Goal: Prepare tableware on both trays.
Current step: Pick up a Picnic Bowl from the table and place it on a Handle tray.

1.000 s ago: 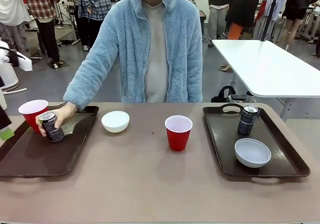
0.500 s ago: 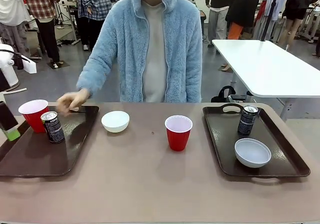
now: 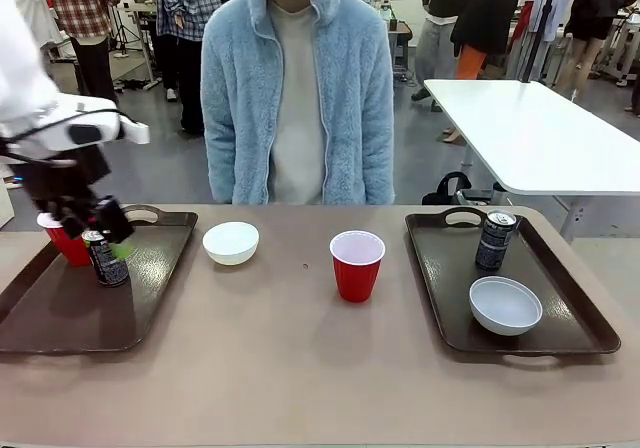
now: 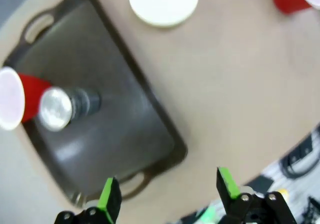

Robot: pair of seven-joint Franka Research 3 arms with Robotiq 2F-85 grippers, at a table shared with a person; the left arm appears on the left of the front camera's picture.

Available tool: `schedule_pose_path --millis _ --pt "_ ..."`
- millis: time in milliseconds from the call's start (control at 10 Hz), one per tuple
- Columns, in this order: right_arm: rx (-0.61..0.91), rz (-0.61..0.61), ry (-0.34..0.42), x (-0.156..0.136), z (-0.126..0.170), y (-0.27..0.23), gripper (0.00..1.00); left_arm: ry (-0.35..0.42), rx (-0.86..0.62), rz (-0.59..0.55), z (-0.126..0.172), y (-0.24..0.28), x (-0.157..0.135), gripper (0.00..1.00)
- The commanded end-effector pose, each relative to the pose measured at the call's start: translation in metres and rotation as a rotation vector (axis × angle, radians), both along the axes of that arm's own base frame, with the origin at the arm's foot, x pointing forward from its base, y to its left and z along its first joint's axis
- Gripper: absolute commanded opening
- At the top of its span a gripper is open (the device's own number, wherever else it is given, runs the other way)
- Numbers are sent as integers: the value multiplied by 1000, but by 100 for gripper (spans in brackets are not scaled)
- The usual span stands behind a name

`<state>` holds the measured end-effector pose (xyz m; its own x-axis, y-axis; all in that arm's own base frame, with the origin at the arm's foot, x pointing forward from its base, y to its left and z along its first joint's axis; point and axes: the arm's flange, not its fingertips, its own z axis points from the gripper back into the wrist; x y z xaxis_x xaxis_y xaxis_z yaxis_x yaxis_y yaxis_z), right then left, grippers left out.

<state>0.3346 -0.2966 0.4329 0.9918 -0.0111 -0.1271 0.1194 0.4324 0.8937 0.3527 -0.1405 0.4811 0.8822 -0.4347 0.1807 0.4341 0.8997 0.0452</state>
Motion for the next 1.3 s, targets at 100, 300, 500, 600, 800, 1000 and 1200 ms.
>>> schedule_pose_path --millis 100,300,500,600,800,1000,1200 --pt "0 -7 10 -2 2 3 97 -40 35 124 -23 -47 73 100" --pt "0 -7 10 -2 2 3 97 -72 64 165 -30 -62 112 100" --pt "0 -7 10 -2 2 3 97 -48 13 110 -35 -54 94 100" --pt "0 -7 10 -2 2 3 97 -48 13 110 -35 -54 94 100" --pt "0 -7 10 -2 2 3 97 -48 13 110 -35 -54 94 100" --pt "0 -7 10 -2 2 3 97 -46 21 115 -36 -58 101 100" --pt "0 -7 10 -2 2 3 97 -22 -18 178 -65 -61 134 100"
